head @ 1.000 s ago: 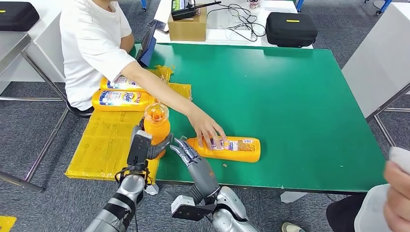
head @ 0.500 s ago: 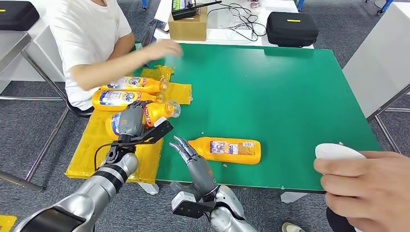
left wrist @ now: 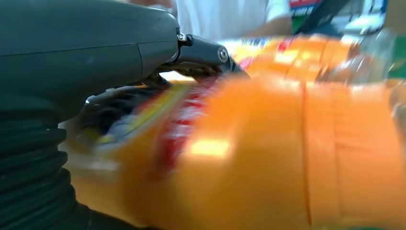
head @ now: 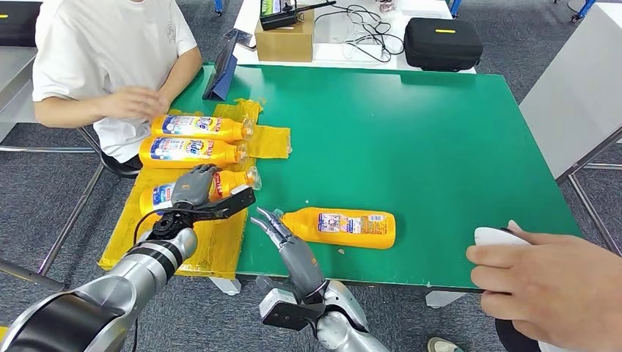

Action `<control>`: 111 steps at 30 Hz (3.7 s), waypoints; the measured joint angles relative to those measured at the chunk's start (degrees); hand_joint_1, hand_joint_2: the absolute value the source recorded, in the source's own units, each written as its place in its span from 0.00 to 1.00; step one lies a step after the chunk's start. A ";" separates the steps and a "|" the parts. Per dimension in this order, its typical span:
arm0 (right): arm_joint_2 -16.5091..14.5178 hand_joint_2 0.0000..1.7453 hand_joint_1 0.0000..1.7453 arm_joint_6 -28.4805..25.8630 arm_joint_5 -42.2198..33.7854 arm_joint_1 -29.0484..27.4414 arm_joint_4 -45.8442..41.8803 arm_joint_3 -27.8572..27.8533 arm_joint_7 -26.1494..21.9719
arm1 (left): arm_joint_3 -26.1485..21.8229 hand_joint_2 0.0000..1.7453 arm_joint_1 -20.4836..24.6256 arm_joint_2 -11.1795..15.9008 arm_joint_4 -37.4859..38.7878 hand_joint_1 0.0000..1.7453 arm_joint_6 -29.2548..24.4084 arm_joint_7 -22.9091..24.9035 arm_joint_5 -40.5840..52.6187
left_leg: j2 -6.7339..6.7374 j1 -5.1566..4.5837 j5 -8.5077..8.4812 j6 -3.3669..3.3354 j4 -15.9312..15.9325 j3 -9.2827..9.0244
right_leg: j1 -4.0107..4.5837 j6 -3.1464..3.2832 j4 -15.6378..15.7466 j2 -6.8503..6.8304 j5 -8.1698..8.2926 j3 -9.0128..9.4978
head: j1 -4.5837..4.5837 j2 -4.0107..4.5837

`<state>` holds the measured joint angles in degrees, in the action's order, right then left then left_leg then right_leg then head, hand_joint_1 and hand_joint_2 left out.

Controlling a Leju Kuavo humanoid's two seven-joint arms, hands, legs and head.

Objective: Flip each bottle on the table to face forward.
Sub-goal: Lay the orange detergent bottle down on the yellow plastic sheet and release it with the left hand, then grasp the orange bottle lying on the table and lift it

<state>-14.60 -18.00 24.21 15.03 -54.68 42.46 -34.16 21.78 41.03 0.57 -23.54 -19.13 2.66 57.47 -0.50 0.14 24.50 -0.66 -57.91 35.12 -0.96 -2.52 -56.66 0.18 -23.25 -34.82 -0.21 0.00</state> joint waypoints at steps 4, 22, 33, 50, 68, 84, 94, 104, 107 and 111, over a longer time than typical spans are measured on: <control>-0.09 0.00 0.00 0.11 -0.54 0.09 0.48 -0.28 -0.43 | -0.65 1.00 0.27 -0.22 0.98 0.00 3.77 -0.88 -1.40 | -0.03 0.00 0.00 0.00 0.00 0.00 | -0.01 0.00 0.00 -0.01 0.00 0.02 | 0.00 0.00; -0.57 0.00 0.00 -0.83 -0.36 0.21 2.59 -1.42 -2.79 | -8.22 1.00 -0.73 -1.14 -0.66 0.00 15.56 -20.93 -17.68 | -0.18 -0.01 -0.02 -0.02 0.01 -0.30 | -0.02 0.01 0.02 -0.12 -0.02 0.38 | 0.01 0.00; -0.27 1.00 0.00 -4.61 3.62 0.30 4.03 -1.40 -0.51 | -14.10 1.00 -8.04 -3.29 -16.69 0.00 18.41 -26.46 -39.77 | -0.08 -0.01 -0.02 -0.02 0.01 -0.18 | 0.01 0.00 0.02 -0.10 0.00 0.21 | 0.00 0.00; 8.81 1.00 0.00 -10.04 33.71 1.82 5.22 -8.74 30.98 | -18.29 1.00 -29.62 -3.31 -43.78 0.00 30.25 -18.60 -61.86 | -0.08 -0.06 0.03 -0.04 0.01 -0.07 | -0.04 0.00 0.07 -0.09 -0.01 0.11 | -0.01 0.00; 10.45 1.00 0.00 -6.92 40.54 7.52 10.35 -16.01 35.25 | -18.09 1.00 -32.71 -4.16 -49.65 0.00 26.20 -17.74 -59.82 | -0.07 -0.05 0.01 -0.04 0.01 -0.08 | -0.02 0.00 0.06 -0.09 0.00 0.12 | -0.01 0.00; 12.27 1.00 0.00 6.53 41.38 12.38 12.82 -16.63 42.80 | -18.02 1.00 -36.35 -4.68 -55.22 0.00 26.38 -17.43 -59.90 | -0.08 -0.05 0.01 -0.04 0.00 -0.22 | -0.03 0.00 0.08 -0.09 -0.01 0.23 | -0.01 0.00; 14.00 1.00 0.82 13.04 37.84 14.91 16.60 -17.17 42.43 | -18.04 1.00 -36.67 -4.79 -54.82 0.00 26.35 -17.37 -59.53 | -0.08 -0.05 0.05 -0.05 0.01 -0.78 | -0.02 0.01 0.17 -0.09 -0.03 0.57 | -0.01 0.00; 15.50 1.00 1.00 15.42 34.84 16.22 20.09 -17.35 40.81 | -17.71 1.00 -35.57 -4.83 -52.60 0.00 26.23 -17.36 -59.44 | -0.19 -0.04 0.15 -0.17 0.02 -1.30 | -0.01 -0.11 0.41 -0.10 -0.16 0.81 | -0.01 0.00; 15.86 1.00 1.00 15.78 33.64 16.68 20.87 -17.44 40.42 | -17.57 1.00 -35.25 -4.83 -51.93 0.00 26.19 -17.39 -59.44 | -0.23 -0.04 0.19 -0.23 0.02 -1.41 | -0.01 -0.14 0.49 -0.10 -0.17 0.96 | -0.01 0.00; 16.08 1.00 1.00 16.23 32.57 17.09 21.53 -17.49 40.14 | -17.45 1.00 -34.80 -4.83 -51.13 0.00 26.16 -17.46 -59.44 | -0.25 -0.04 0.25 -0.31 0.02 -1.47 | -0.01 -0.16 0.56 -0.10 -0.19 1.06 | -0.01 0.00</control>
<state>1.48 -1.78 56.77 32.12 -33.15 24.98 5.98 4.33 6.23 -4.26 -74.68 7.03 -14.80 -1.97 -0.75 0.10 24.75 -0.97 -57.89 33.65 -0.97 -2.68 -56.09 0.07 -23.43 -33.76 -0.22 0.00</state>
